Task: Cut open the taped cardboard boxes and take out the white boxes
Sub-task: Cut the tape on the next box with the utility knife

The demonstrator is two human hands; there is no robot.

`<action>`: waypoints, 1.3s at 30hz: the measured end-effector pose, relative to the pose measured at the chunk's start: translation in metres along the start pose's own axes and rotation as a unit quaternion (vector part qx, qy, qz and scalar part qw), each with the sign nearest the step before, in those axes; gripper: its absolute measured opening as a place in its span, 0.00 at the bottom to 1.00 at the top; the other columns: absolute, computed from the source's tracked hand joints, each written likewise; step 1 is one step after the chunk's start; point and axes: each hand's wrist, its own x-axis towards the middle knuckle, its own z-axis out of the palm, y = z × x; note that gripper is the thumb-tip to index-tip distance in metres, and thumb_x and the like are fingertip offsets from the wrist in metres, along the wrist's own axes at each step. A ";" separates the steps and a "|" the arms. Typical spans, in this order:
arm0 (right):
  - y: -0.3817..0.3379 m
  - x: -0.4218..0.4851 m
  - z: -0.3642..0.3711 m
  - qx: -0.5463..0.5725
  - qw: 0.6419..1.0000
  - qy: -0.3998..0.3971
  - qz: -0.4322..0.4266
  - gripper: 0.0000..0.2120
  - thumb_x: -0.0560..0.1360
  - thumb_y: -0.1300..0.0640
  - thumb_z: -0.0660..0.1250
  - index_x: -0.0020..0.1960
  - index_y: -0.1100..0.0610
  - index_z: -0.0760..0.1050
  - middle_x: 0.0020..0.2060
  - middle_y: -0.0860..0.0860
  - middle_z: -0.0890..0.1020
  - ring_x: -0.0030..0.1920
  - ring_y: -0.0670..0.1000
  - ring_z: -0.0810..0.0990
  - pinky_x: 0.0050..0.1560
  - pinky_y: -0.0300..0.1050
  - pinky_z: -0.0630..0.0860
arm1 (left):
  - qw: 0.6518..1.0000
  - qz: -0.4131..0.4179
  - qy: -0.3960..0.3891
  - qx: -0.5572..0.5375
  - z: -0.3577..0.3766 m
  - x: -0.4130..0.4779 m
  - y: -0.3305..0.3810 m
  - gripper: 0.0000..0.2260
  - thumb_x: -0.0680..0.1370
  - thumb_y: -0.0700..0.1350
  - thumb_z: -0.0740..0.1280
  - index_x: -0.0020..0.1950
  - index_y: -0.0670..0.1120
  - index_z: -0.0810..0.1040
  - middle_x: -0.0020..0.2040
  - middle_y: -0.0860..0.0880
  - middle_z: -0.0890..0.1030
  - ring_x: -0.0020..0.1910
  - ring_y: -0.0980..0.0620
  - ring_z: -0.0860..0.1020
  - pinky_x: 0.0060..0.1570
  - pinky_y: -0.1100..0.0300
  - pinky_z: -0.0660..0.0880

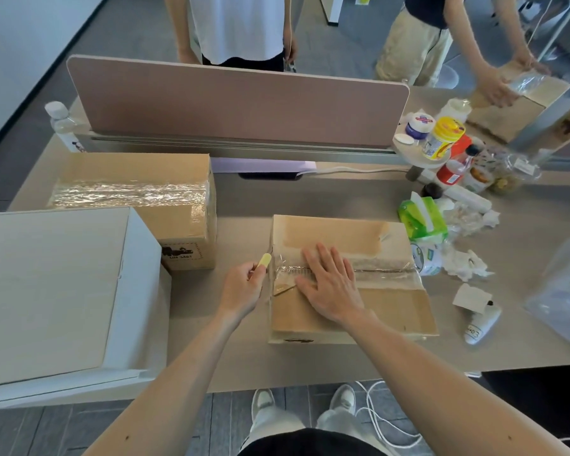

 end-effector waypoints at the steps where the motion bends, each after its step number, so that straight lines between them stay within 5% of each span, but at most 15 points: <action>1: 0.000 0.000 0.000 -0.001 1.000 -0.001 0.001 0.30 0.81 0.37 0.50 0.79 0.42 0.46 0.80 0.47 0.43 0.79 0.53 0.40 0.77 0.53 0.40 | 1.000 0.006 -0.001 0.004 -0.001 0.001 0.000 0.21 0.77 0.54 0.62 0.44 0.35 0.77 0.27 0.50 0.67 0.27 0.51 0.63 0.31 0.53 0.60; 9: -0.001 0.002 0.003 0.000 1.000 -0.013 0.012 0.30 0.80 0.36 0.48 0.79 0.40 0.45 0.80 0.46 0.41 0.79 0.53 0.37 0.77 0.54 0.38 | 0.987 0.118 0.008 0.105 -0.004 -0.001 0.004 0.22 0.81 0.39 0.64 0.28 0.48 0.62 0.24 0.53 0.62 0.24 0.55 0.60 0.27 0.60 0.54; 22: -0.002 0.003 0.005 -0.014 1.000 -0.009 0.016 0.30 0.80 0.34 0.46 0.79 0.40 0.44 0.80 0.47 0.41 0.79 0.55 0.39 0.77 0.56 0.39 | 0.963 0.168 -0.004 0.212 -0.010 -0.004 0.010 0.17 0.76 0.45 0.60 0.28 0.47 0.59 0.24 0.51 0.57 0.23 0.53 0.55 0.25 0.59 0.54; 27: -0.002 0.003 0.007 -0.013 1.000 -0.002 0.012 0.36 0.74 0.30 0.38 0.79 0.40 0.44 0.80 0.47 0.42 0.79 0.56 0.40 0.77 0.57 0.40 | 0.962 0.157 0.002 0.222 -0.009 -0.007 0.008 0.17 0.74 0.47 0.58 0.27 0.47 0.59 0.25 0.49 0.58 0.24 0.52 0.54 0.26 0.59 0.52; 31: -0.001 0.003 0.007 -0.010 1.000 0.002 0.014 0.30 0.80 0.34 0.46 0.79 0.40 0.45 0.80 0.47 0.42 0.79 0.55 0.40 0.77 0.56 0.40 | 0.963 0.139 0.000 0.230 -0.009 -0.015 -0.004 0.17 0.75 0.48 0.58 0.27 0.46 0.59 0.26 0.48 0.59 0.26 0.49 0.56 0.27 0.57 0.52; 39: -0.002 0.003 0.007 -0.007 1.000 0.000 0.015 0.30 0.80 0.35 0.46 0.79 0.39 0.44 0.80 0.47 0.42 0.79 0.55 0.39 0.77 0.57 0.40 | 0.964 0.152 -0.024 0.215 -0.013 -0.022 0.003 0.17 0.74 0.47 0.60 0.28 0.48 0.58 0.26 0.50 0.57 0.26 0.51 0.54 0.26 0.58 0.53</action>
